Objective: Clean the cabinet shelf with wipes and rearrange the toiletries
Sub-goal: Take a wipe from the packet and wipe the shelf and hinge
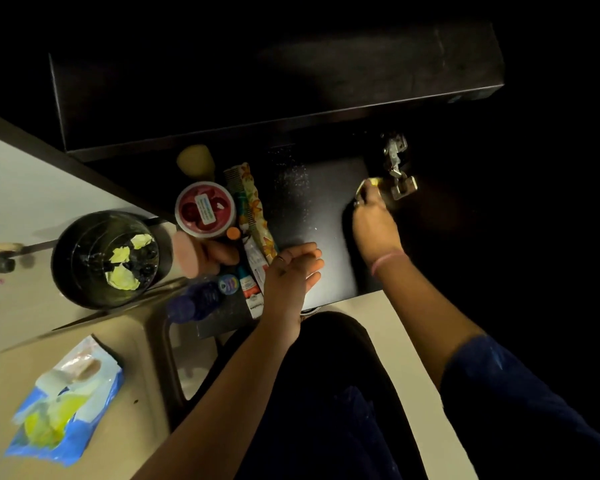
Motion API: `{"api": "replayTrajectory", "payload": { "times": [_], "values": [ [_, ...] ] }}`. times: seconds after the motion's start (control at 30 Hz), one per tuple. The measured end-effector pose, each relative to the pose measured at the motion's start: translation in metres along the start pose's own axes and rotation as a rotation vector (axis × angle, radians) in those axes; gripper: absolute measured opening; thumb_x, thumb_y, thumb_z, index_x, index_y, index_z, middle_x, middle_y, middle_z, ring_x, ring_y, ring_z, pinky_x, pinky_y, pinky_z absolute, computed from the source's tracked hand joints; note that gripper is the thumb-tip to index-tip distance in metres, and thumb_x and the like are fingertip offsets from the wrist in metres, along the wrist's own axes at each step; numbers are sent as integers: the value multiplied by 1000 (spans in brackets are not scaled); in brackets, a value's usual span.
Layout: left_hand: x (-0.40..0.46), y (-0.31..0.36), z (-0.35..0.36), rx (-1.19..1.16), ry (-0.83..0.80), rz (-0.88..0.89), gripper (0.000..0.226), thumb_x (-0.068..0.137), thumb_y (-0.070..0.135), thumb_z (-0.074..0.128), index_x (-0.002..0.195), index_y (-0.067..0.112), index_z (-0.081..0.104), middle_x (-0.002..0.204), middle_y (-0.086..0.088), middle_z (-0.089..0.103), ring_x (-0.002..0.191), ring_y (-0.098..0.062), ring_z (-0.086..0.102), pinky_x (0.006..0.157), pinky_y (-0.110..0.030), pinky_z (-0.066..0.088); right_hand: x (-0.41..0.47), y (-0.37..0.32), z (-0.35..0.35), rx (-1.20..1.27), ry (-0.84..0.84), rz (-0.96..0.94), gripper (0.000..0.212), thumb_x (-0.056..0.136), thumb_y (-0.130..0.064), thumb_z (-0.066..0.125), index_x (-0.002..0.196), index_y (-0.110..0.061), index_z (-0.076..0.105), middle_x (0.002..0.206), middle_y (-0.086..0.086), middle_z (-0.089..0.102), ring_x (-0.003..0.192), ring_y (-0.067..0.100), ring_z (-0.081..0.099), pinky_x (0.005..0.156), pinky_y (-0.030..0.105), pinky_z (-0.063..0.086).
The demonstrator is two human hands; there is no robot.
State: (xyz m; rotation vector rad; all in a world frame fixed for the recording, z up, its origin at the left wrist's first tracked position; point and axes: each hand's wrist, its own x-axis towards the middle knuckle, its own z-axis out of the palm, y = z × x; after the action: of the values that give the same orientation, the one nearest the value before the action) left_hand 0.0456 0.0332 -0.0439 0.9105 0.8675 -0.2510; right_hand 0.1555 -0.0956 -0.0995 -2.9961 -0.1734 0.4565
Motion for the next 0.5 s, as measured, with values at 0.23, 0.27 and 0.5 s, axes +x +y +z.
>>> {"api": "replayTrajectory", "payload": {
  "times": [0.23, 0.27, 0.5],
  "values": [
    [-1, 0, -1, 21, 13, -7, 22, 88, 1, 56, 79, 19, 66, 87, -1, 67, 86, -14, 66, 75, -21, 51, -155, 55, 0, -111, -316, -8, 42, 99, -6, 30, 140, -12, 32, 141, 10, 44, 107, 34, 60, 89, 38, 49],
    [-2, -2, -2, 23, 15, -15, 22, 88, 1, 56, 79, 19, 66, 87, -1, 67, 87, -15, 66, 75, -21, 51, -174, 60, 2, -185, -430, 25, 36, 97, -1, 31, 131, -8, 42, 133, 10, 51, 106, 30, 62, 88, 36, 51],
    [-4, -13, -6, 45, 40, -32, 23, 89, 4, 55, 77, 20, 67, 88, -1, 68, 89, -16, 66, 75, -23, 50, -192, 53, -22, -67, -295, 178, 39, 89, 0, 40, 117, -15, 62, 117, 7, 63, 99, 25, 67, 87, 33, 52]
  ]
}}
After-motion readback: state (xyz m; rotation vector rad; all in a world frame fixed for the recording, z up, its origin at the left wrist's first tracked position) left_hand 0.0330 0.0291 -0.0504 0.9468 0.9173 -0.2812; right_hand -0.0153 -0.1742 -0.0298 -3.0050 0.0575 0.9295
